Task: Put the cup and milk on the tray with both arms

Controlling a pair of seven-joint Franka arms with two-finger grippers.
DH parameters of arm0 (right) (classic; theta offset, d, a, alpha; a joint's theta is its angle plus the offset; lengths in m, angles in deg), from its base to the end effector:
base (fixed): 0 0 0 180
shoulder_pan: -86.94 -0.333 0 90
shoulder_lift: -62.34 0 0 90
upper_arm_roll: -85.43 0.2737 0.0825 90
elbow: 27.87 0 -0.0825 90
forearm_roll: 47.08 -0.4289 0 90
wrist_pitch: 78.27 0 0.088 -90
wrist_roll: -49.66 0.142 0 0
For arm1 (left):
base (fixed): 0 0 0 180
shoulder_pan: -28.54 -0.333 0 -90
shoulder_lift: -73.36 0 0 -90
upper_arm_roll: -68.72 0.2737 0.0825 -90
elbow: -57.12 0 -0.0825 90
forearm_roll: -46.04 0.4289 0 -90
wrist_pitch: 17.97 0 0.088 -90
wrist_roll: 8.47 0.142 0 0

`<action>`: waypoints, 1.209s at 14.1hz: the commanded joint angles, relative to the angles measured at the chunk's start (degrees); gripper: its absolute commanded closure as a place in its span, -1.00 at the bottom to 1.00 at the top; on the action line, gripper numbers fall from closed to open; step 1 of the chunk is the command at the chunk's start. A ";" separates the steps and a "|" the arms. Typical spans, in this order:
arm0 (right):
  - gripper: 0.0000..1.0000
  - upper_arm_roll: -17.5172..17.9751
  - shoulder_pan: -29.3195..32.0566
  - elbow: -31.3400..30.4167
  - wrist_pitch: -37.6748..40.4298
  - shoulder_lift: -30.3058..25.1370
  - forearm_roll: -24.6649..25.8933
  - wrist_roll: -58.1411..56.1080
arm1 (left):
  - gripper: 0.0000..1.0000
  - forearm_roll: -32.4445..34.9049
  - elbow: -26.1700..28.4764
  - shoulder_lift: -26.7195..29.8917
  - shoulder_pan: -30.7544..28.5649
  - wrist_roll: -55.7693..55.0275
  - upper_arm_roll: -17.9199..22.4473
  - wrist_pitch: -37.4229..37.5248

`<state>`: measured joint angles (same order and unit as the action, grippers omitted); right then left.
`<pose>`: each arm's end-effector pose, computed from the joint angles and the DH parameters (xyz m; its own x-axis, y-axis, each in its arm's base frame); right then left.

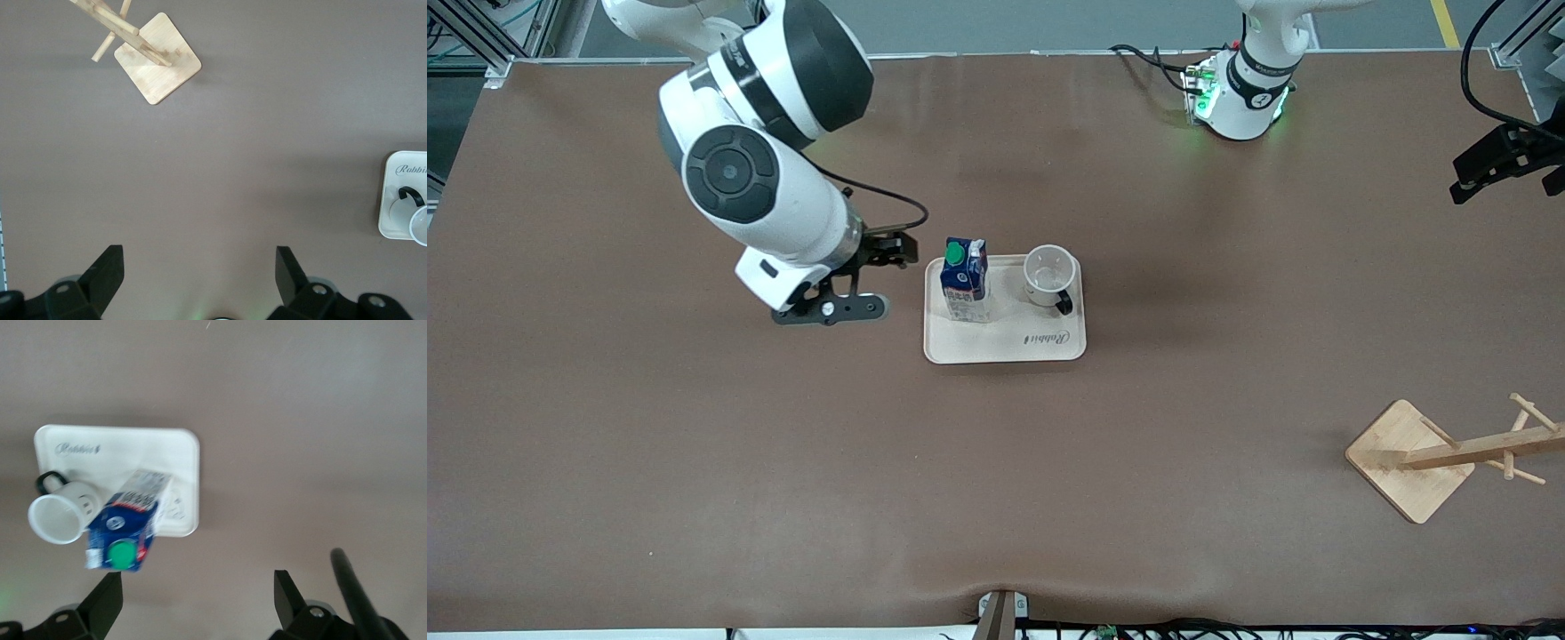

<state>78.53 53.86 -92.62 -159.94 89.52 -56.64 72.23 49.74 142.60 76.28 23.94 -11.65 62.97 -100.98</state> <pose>0.6014 0.3416 0.4540 0.9755 0.0829 -0.2038 0.0771 -0.9964 -0.0362 0.5723 -0.0030 0.6068 0.9990 0.0432 0.0117 0.0439 -0.9967 -0.0685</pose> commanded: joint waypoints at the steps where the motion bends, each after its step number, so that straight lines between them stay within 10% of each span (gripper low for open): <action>1: -1.00 0.05 5.63 2.17 0.64 -0.20 1.66 -3.06 | -1.00 -0.79 0.75 0.69 0.37 0.89 0.31 0.05; 17: -1.00 -0.21 24.28 -2.37 9.87 -12.05 3.68 -18.26 | -1.00 -0.79 1.10 -0.11 0.46 1.07 0.04 -0.57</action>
<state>77.48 76.84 -89.55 -148.47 81.35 -53.77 55.68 49.73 143.32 75.87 24.18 -11.43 62.84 -101.15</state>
